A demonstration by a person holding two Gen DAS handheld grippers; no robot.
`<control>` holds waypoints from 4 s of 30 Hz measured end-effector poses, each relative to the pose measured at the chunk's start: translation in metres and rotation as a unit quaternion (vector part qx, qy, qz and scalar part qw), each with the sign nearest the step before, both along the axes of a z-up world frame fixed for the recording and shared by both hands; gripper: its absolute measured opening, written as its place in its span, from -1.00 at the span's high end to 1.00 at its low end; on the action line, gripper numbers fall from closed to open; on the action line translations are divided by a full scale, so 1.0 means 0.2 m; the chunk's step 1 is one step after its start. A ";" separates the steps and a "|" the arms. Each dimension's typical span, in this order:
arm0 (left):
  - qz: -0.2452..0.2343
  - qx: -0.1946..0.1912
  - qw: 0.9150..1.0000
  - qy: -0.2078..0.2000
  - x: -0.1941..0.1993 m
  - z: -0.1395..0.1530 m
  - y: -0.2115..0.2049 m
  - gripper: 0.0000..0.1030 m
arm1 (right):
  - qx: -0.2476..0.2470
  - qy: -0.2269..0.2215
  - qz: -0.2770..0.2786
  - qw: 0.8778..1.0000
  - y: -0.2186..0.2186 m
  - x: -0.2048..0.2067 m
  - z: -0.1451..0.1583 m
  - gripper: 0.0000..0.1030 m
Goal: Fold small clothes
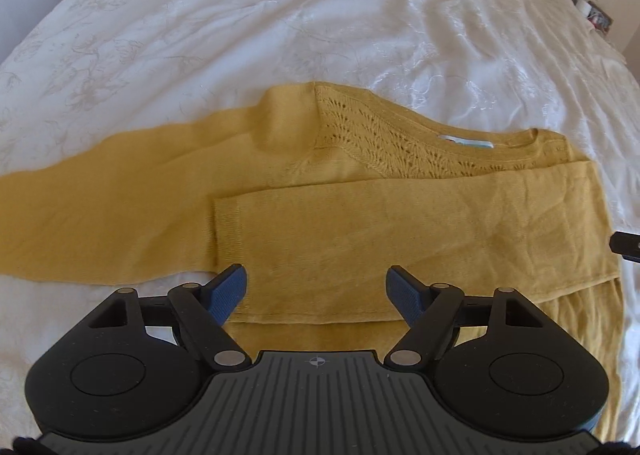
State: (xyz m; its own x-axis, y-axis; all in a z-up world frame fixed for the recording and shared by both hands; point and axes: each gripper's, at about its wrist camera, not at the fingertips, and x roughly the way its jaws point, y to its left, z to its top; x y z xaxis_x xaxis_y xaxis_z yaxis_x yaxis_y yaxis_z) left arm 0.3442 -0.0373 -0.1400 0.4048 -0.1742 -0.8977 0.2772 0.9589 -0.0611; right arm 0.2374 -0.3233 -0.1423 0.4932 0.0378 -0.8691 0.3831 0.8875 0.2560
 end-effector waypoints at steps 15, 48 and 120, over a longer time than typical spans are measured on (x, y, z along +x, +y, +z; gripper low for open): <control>0.019 0.047 0.998 0.037 0.00 -0.18 -0.01 -0.49 | -0.020 0.029 -0.015 0.999 -0.34 0.23 -0.25 0.06; -0.047 0.009 0.999 0.019 -0.04 -0.23 -0.10 -0.99 | -0.070 0.085 -0.005 0.994 -0.23 0.00 -0.31 -0.32; 0.172 -0.087 0.980 -0.042 0.41 0.05 1.89 0.81 | 0.026 -0.007 0.114 0.993 1.01 0.03 0.30 -0.98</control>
